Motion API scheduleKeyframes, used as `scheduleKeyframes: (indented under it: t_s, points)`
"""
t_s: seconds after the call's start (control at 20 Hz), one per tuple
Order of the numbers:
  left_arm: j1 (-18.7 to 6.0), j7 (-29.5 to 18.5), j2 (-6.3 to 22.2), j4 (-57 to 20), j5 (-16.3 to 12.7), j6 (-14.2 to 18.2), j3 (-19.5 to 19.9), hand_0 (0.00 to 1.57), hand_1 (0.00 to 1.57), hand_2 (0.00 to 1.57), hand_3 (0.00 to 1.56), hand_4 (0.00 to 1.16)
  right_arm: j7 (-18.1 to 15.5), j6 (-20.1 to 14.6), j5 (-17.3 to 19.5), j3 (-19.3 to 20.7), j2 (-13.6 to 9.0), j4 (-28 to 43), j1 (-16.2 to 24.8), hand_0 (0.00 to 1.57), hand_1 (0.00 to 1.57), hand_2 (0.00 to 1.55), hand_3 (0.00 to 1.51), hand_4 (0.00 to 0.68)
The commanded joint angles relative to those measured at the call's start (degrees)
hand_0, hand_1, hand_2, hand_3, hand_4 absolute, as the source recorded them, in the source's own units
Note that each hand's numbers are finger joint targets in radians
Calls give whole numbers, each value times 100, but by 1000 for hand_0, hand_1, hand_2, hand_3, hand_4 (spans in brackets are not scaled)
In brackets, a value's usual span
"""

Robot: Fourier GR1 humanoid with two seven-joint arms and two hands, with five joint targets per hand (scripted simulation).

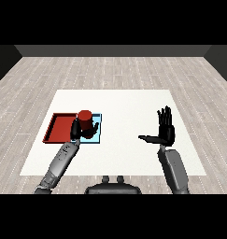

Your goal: Pick the red can and put it in the red box

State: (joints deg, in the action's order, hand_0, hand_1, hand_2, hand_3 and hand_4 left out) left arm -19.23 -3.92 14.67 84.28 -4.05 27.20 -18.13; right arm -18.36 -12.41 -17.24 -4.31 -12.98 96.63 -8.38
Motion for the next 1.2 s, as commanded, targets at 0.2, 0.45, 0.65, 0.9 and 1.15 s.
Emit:
scheduleKeyframes:
  t_s: [0.2,0.45,0.65,0.9,1.15]
  points:
    - [-336,311,708,-631,401,-240,631,1571,1571,1550,1428,1126,-719,707,-147,246,-90,-601,983,0,0,0,0,0]
    - [-1186,366,1125,-2039,584,-467,1155,1535,1535,1342,1445,1104,-578,680,-231,404,-21,-1038,738,0,0,0,0,0]
    - [-1256,267,1434,-3166,427,-736,1597,1571,1571,1551,1461,1100,-671,500,177,270,19,-1403,454,0,0,0,0,0]
    - [-1313,-557,1124,-4938,494,-605,1892,1571,1571,1569,1490,1088,-897,558,190,318,129,-1555,335,0,0,0,0,0]
    - [-1836,-427,1109,-6386,928,-123,1892,1395,1395,1435,1432,1046,-1033,567,343,199,77,-998,681,0,0,0,0,0]
